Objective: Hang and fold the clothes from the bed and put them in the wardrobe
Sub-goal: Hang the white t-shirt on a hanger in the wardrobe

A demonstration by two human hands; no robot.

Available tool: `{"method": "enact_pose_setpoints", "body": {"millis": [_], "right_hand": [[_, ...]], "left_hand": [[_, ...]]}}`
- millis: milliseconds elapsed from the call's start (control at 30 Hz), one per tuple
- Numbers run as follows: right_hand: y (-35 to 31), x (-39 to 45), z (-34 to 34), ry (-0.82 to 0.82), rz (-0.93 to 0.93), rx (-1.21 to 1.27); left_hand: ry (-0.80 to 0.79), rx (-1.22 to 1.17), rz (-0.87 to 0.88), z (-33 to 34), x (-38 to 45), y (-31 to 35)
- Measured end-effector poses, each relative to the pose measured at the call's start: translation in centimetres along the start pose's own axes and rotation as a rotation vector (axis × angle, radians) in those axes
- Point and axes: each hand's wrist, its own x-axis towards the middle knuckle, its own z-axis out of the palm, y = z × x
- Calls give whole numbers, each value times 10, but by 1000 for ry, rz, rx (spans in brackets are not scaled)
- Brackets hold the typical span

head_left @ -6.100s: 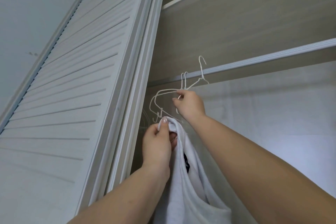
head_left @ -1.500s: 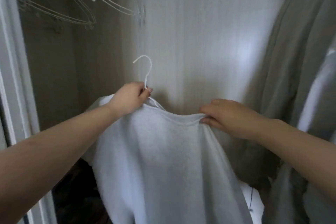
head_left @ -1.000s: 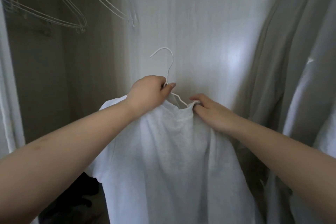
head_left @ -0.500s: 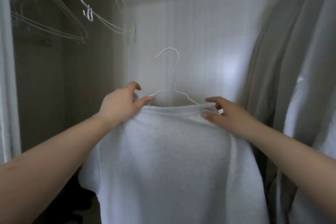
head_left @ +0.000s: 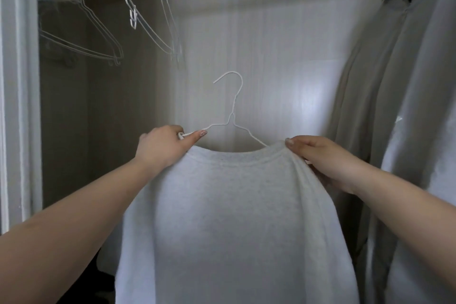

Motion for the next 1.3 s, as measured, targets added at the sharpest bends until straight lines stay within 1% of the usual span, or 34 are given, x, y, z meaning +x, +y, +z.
{"method": "enact_pose_setpoints", "body": {"millis": [100,167,233,333,400,433,500,533,600,700,800,867,967,1100,1167,1300], "right_hand": [[-13,-5,0,-82,158,244],[-17,-8,1,-64,230,304],[-18,-7,2,-43,226,199],[-22,-5,3,-31,131,-140],[-25,-8,4,-83,70,-319],[-28,-9,4,-115,43,-320],[-36,-12,1,-149,19,-174],[-43,-13,-3,-139,22,-93],[-58,-12,-11,-58,27,-3],[-80,-12,-24,114,-25,27],[-96,-13,-40,252,-64,-11],[-108,-13,-54,329,-78,-35],[-124,-11,-69,427,-98,-66],[-142,-3,-92,551,-141,-117],[-154,0,-108,643,-174,-128],[-173,4,-136,779,-188,-107]], "left_hand": [[35,-153,3,-3,-1,-3],[56,-245,8,-6,1,-3],[64,-307,3,-8,3,-2],[93,-306,-14,-7,6,-3],[108,-278,-44,-6,10,-5],[110,-248,-63,-6,12,-4],[88,-185,-108,-4,19,-1],[70,-175,-126,-3,25,3],[27,-234,-146,2,36,13],[-14,-416,-122,13,51,44],[63,-545,-12,20,60,81],[62,-648,36,16,63,108],[11,-837,75,9,63,146],[-50,-1043,303,-3,51,212],[-101,-1164,401,-11,47,244],[-232,-1369,460,-34,43,292]]}}
